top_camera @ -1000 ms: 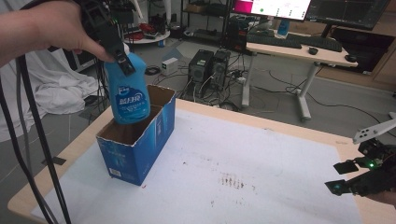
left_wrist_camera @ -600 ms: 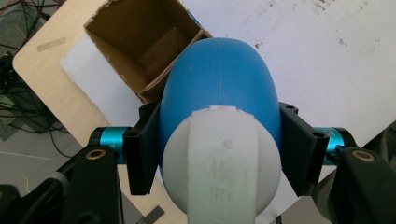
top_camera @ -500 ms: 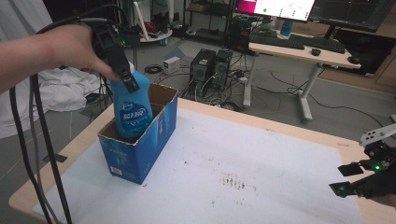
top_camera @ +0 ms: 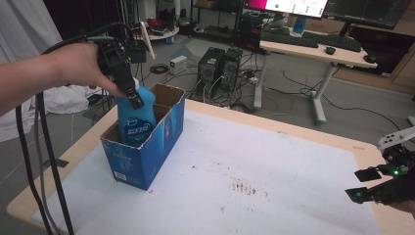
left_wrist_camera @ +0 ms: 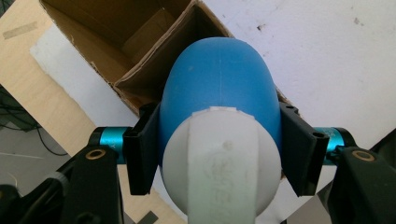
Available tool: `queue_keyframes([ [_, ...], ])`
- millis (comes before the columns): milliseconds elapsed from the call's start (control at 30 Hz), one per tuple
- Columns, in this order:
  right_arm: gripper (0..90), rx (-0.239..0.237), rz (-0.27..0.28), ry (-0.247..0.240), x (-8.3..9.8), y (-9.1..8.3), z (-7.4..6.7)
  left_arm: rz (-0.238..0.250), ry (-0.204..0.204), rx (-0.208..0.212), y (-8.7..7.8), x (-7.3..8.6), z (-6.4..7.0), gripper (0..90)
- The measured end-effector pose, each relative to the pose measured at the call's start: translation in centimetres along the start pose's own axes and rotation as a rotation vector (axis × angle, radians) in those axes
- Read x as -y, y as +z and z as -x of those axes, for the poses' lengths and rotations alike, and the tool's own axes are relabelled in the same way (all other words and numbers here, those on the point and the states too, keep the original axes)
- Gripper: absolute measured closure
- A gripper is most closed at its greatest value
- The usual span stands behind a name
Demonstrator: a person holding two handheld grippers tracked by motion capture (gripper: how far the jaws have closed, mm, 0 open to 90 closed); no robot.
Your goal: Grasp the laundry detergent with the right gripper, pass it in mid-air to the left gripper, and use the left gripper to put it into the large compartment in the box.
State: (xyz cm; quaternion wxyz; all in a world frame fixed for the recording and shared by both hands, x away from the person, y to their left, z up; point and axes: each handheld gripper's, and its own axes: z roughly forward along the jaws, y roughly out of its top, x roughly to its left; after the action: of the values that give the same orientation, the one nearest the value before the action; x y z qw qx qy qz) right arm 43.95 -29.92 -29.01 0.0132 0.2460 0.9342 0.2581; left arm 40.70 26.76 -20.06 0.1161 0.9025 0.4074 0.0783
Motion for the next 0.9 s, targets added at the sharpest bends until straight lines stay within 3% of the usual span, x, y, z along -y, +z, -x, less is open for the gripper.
queue_keyframes([
  [233,22.3,-0.003,-0.006,0.006,0.2,0.1,0.0,-0.007,-0.001,-0.002,1.5,0.3,-0.3,38.2],
  [700,22.3,-0.012,-0.008,0.011,0.6,0.5,-0.1,-0.038,0.08,-0.003,5.2,0.6,0.1,38.2],
  [767,22.3,-0.013,-0.012,0.01,0.7,0.5,-0.2,-0.031,0.07,0.001,5.6,0.7,0.2,38.2],
  [900,22.3,-0.013,-0.013,0.01,0.7,0.6,-0.2,-0.043,0.093,0.0,6.2,0.9,0.3,38.2],
])
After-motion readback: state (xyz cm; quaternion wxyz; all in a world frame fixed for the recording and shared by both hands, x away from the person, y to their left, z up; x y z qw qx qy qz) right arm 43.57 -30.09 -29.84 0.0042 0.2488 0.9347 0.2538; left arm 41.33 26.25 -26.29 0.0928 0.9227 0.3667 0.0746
